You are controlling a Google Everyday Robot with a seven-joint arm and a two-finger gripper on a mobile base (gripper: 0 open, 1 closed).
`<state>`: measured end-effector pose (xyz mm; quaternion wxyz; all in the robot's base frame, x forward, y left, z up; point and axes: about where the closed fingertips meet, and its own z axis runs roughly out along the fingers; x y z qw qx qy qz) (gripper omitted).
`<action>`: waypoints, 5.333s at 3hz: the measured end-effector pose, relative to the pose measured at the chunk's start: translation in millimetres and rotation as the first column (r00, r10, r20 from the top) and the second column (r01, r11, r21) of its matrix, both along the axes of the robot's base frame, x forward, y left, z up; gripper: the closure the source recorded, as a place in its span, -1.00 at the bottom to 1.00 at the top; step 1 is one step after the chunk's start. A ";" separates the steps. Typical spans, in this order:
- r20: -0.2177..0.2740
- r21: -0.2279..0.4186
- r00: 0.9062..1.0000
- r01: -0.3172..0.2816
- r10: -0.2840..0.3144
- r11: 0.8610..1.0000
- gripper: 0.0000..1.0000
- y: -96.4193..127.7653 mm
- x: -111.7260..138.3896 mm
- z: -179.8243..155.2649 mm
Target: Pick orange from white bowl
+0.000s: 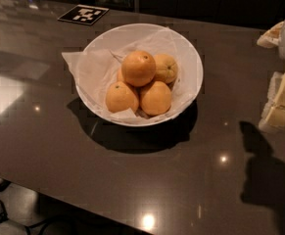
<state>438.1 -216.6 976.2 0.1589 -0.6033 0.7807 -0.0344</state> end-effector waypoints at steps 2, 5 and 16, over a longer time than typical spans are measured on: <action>0.014 -0.004 1.000 -0.004 0.004 1.000 -1.00 5.5 1.0 2.3; -0.074 0.019 0.983 -0.165 0.166 0.986 -1.00 60.2 20.3 -7.4; -0.110 0.167 0.961 -0.233 0.253 0.958 -0.86 200.0 118.8 -40.4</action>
Offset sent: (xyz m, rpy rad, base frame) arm 0.0104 0.0635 -0.0039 -0.0045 0.0534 0.1388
